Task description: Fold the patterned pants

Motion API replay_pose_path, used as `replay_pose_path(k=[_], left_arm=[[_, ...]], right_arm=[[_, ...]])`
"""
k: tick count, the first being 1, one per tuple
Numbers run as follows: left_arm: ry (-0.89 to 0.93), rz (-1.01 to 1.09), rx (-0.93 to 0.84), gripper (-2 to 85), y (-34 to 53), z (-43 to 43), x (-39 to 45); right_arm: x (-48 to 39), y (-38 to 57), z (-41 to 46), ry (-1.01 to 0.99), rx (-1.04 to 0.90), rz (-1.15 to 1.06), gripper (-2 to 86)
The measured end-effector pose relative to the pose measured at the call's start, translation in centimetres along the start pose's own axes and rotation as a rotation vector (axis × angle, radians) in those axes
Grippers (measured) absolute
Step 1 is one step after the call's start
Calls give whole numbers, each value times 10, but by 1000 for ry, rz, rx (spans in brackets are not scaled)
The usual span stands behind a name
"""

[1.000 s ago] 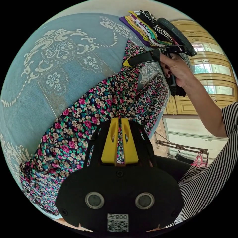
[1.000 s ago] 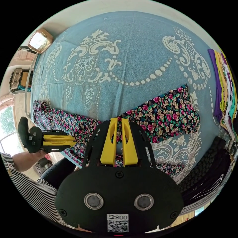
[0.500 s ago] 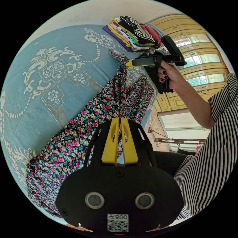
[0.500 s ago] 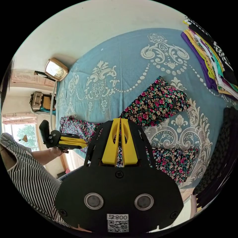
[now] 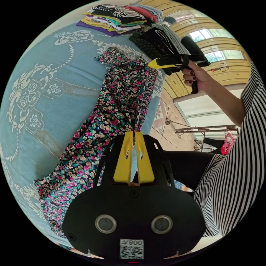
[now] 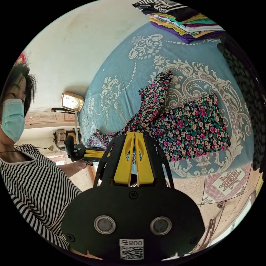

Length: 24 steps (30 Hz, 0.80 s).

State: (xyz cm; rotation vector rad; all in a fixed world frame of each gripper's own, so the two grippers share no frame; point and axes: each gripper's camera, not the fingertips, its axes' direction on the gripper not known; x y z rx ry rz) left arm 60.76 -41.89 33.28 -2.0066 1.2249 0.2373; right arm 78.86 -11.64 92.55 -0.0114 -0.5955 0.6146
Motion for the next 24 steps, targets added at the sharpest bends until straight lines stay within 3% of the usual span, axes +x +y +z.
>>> replay_pose_path(k=[16, 24], left_arm=[[33, 33, -182, 19, -107, 52, 12], [110, 9, -145, 30, -154, 24, 7]], right_arm=[[105, 62, 67, 130, -70, 123, 1], [135, 85, 82, 105, 25, 213, 11]])
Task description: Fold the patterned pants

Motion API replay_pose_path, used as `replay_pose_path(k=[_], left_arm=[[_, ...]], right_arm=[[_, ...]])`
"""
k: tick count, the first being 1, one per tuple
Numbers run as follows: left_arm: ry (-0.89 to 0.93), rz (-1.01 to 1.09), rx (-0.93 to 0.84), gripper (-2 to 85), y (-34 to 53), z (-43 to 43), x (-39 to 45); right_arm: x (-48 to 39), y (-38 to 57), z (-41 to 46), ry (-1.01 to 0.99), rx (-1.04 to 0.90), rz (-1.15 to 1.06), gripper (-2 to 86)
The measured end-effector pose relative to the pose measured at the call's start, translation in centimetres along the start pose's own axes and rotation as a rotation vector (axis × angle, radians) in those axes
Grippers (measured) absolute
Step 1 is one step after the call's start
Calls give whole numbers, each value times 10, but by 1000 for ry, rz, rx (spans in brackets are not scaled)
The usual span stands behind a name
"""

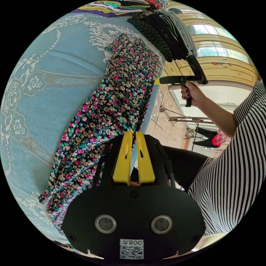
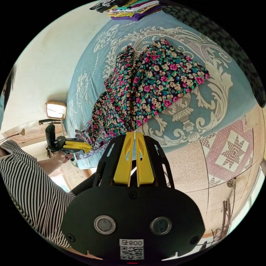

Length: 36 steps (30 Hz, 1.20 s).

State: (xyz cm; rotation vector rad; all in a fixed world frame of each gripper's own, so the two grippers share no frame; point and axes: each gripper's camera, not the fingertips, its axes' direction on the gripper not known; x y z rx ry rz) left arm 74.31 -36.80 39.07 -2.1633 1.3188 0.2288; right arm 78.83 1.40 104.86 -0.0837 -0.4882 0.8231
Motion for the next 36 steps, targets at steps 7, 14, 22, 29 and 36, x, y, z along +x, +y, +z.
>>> replay_pose_path(k=[7, 14, 22, 29, 36], left_arm=[[-20, 22, 175, 48, -87, -43, -22], [-48, 9, 236, 60, -156, -52, -38], [-41, 27, 228, 53, -180, -48, -26], [-69, 224, 240, 58, -246, -51, 10], [-110, 361, 179, 65, -315, -31, 44]], right_arm=[[-40, -7, -5, 123, 157, -172, 43], [-92, -53, 67, 262, 181, -388, 56], [-81, -40, 98, 358, 206, -345, 5], [2, 21, 32, 51, 504, -71, 1], [57, 70, 25, 49, 571, 118, 1]])
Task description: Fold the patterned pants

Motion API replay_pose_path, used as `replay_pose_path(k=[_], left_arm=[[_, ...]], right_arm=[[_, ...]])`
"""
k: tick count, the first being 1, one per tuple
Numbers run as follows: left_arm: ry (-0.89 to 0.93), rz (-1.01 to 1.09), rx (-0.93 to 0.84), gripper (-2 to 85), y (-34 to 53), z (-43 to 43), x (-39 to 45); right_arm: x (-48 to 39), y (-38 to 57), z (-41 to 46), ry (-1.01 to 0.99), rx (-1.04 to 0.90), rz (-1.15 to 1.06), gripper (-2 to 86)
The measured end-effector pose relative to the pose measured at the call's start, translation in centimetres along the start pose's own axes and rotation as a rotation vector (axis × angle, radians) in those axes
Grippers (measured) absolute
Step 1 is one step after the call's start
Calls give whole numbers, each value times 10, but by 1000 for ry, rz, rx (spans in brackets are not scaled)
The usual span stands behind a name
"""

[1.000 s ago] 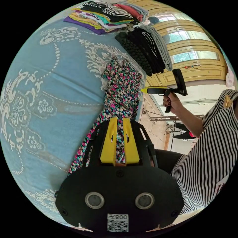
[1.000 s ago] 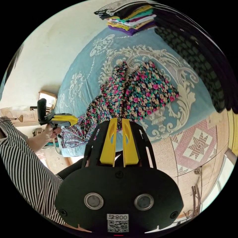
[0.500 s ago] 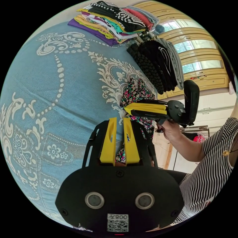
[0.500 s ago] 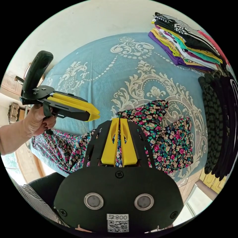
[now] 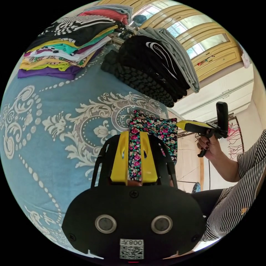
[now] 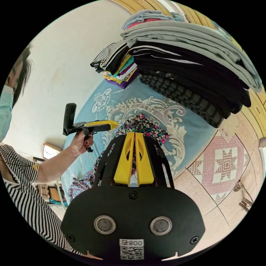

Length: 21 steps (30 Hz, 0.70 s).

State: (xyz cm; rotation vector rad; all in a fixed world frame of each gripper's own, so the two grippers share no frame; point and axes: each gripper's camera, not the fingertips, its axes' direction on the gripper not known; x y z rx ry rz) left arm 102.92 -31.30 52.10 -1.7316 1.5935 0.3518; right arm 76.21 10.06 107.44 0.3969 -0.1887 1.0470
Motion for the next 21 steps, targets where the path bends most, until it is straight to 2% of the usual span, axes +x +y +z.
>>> replay_pose_path(k=[2, 6, 14, 21], left_arm=[[-47, 24, -81, 53, -17, 17, 4], [-83, 43, -105, 22, -26, 20, 9], [-1, 54, 61, 8, -30, -24, 30], [-70, 130, -5, 7, -47, -3, 47]], right_arm=[[10, 7, 1, -28, 2, 26, 1], [20, 17, 11, -37, -11, 51, 1], [25, 22, -3, -33, 25, 42, 1], [45, 17, -2, 36, 12, 80, 1]])
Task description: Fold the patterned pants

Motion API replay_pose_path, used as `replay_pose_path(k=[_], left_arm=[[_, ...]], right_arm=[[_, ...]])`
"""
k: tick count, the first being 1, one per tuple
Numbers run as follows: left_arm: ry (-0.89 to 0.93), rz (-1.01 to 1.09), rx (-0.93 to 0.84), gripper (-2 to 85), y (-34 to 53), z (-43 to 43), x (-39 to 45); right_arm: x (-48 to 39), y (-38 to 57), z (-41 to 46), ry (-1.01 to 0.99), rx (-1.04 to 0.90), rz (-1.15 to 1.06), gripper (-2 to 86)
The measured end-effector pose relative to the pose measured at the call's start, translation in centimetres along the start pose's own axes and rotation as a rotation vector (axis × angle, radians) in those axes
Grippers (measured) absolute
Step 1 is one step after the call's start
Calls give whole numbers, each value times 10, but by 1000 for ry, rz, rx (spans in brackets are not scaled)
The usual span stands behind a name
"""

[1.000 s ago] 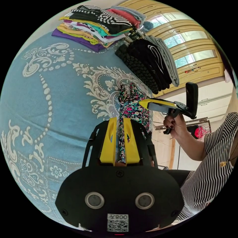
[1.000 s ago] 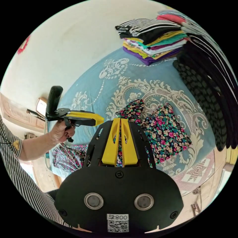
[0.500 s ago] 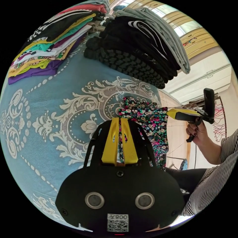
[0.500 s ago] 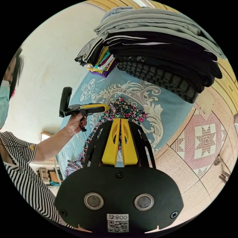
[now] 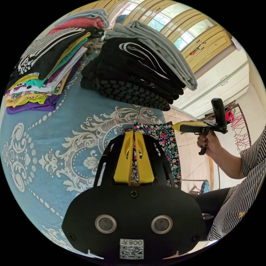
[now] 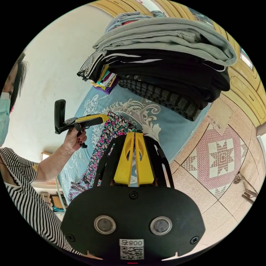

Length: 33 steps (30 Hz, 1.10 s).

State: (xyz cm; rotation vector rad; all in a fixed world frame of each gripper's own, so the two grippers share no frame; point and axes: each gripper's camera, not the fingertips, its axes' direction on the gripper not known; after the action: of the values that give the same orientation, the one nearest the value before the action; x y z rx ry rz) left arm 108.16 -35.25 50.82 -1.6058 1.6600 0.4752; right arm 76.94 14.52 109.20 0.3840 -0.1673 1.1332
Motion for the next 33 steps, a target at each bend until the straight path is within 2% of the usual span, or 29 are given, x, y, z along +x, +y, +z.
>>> replay_pose_path(k=[8, 12, 15, 19, 22, 25, 27, 30, 33], left_arm=[[-101, -21, -56, 13, 12, 8, 4], [-72, -49, -53, 27, 19, 4, 1], [-9, -120, 26, 51, 35, -15, -7], [17, -243, 136, 55, 87, -56, -14], [16, -346, 99, 55, 147, -80, -10], [20, -438, -24, 55, 211, -96, 6], [35, -473, -95, 58, 242, -102, 19], [14, -475, -203, 57, 274, -105, 38], [-46, -437, -264, 38, 291, -106, 48]], right_arm=[[1, -6, 29, 25, -82, 9, 1], [-1, -11, 30, -7, -83, 22, 2], [-5, -17, 22, -19, -68, 28, 3], [-12, -26, 7, -3, -54, 46, 3], [-30, -29, -4, -1, -76, 17, 2], [-67, -26, 2, -129, -180, -87, 1], [-114, -15, 25, -282, -357, -249, 1], [-171, 6, 55, -248, -556, -471, 0], [-202, 15, 68, -286, -657, -579, 0]])
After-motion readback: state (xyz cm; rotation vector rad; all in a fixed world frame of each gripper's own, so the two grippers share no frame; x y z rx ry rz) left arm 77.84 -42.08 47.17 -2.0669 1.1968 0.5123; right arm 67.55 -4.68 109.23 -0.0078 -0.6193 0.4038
